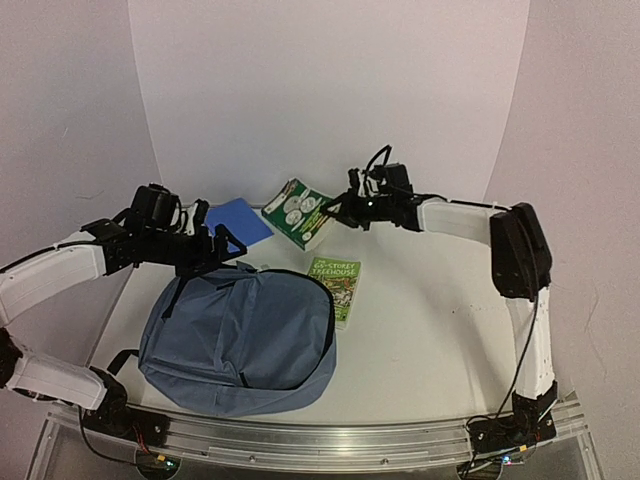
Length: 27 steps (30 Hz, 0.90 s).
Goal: Pack the student bag
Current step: Pick up the book from the center of the board, then place the book in the student bag.
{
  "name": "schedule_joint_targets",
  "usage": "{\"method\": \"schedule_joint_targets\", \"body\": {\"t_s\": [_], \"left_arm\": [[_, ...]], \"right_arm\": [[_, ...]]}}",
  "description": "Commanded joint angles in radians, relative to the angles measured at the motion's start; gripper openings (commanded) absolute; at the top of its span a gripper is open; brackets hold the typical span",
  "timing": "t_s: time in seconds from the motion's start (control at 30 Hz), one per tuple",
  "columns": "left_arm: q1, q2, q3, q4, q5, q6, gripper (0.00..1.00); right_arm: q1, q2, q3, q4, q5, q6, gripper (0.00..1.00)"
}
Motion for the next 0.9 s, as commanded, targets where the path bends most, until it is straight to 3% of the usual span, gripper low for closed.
{"method": "schedule_joint_targets", "body": {"t_s": [0.0,0.23,0.47,0.63,0.87], "left_arm": [[-0.111,0.087,0.119,-0.049,-0.205,0.027,0.94],[-0.341,0.255,0.220,-0.094,-0.366,-0.052,0.94],[-0.526,0.485,0.382,-0.223,-0.514,-0.110,1.00],[-0.580,0.646,0.513,-0.406,-0.630,-0.148,1.00],[-0.605,0.721,0.533,-0.423,-0.628,-0.183,1.00]], "right_arm": [[0.002,-0.306,-0.117,0.127,0.157,-0.081,0.00],[0.001,-0.535,-0.307,0.003,0.390,-0.145,0.00],[0.002,-0.650,-0.421,-0.028,0.434,-0.140,0.00],[0.001,-0.695,-0.464,-0.030,0.433,-0.137,0.00],[0.001,-0.733,-0.500,-0.037,0.440,-0.140,0.00]]}}
